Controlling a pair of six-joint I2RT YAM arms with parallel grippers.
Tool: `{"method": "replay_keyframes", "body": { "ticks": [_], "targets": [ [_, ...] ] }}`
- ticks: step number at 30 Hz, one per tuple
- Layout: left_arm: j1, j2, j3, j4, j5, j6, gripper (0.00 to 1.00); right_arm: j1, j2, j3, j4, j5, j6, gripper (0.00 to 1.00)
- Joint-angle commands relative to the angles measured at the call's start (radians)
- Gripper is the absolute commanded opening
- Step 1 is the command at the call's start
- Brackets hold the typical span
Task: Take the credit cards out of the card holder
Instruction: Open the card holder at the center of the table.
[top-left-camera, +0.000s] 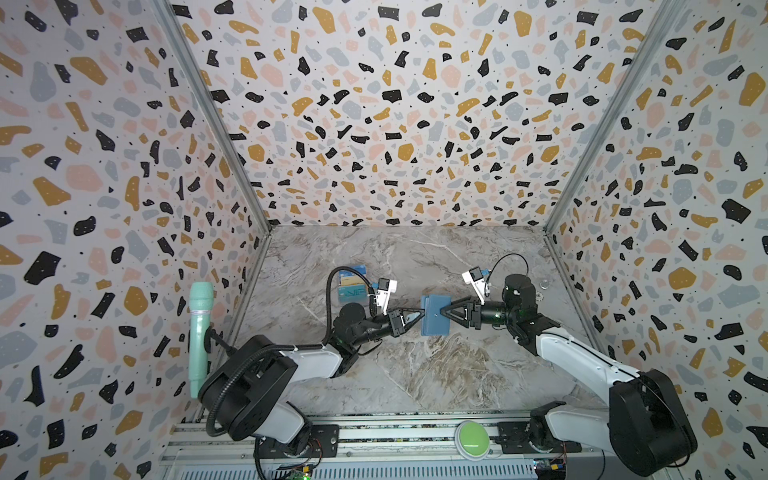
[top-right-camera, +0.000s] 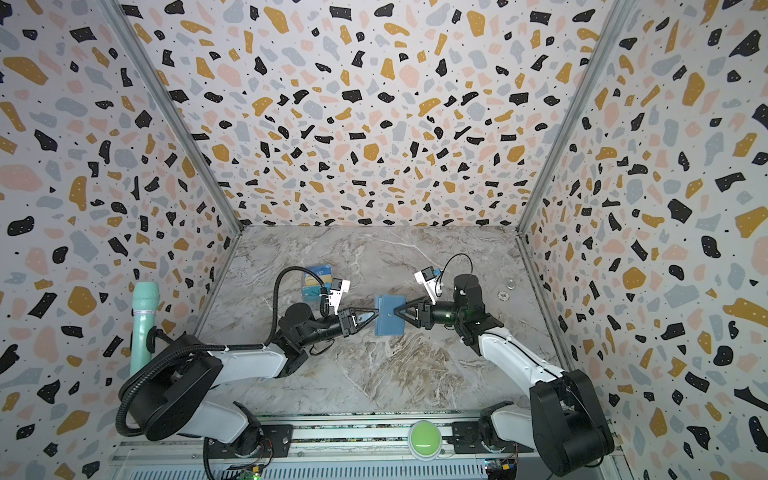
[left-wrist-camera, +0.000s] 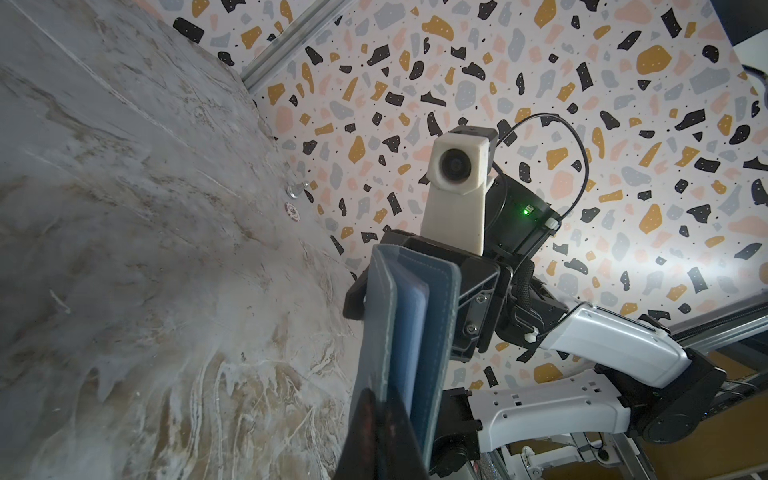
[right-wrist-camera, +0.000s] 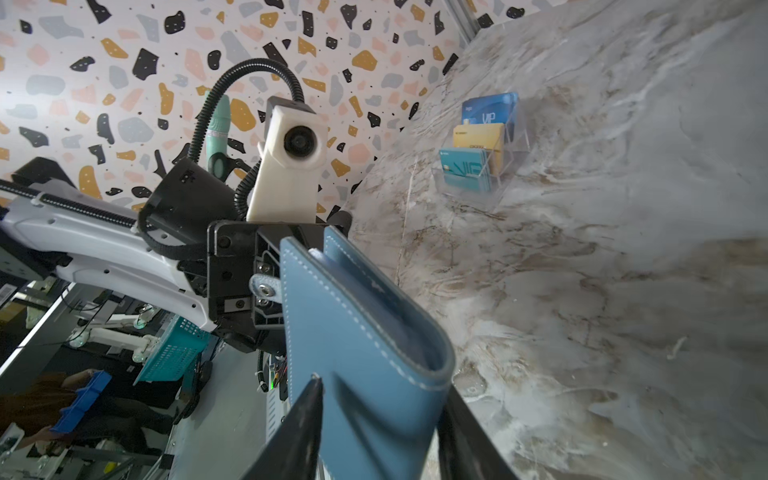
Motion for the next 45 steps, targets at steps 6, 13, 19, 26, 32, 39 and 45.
{"method": "replay_keyframes", "body": {
  "ticks": [6, 13, 19, 26, 32, 39, 45],
  "targets": [
    [-0.005, 0.015, -0.01, 0.021, 0.013, 0.088, 0.0, 0.029, -0.006, 0.067, -0.191, 0.171, -0.118, 0.65],
    [-0.004, -0.007, -0.008, 0.01, 0.008, 0.095, 0.0, 0.086, -0.025, 0.101, -0.254, 0.28, -0.141, 0.82],
    [-0.003, -0.009, -0.007, 0.003, -0.003, 0.094, 0.0, 0.128, -0.067, 0.152, -0.351, 0.417, -0.15, 0.81],
    [0.003, -0.029, 0.005, -0.036, -0.029, 0.102, 0.0, 0.205, -0.095, 0.248, -0.486, 0.619, -0.136, 0.8],
    [0.01, -0.072, 0.014, -0.114, -0.077, 0.131, 0.0, 0.31, -0.089, 0.255, -0.474, 0.697, -0.048, 0.78],
    [0.026, -0.134, 0.011, -0.202, -0.13, 0.169, 0.0, 0.423, -0.032, 0.276, -0.468, 0.775, -0.012, 0.82],
    [0.034, -0.172, -0.004, -0.218, -0.136, 0.176, 0.0, 0.459, 0.001, 0.313, -0.511, 0.898, -0.006, 0.76]
  ]
}}
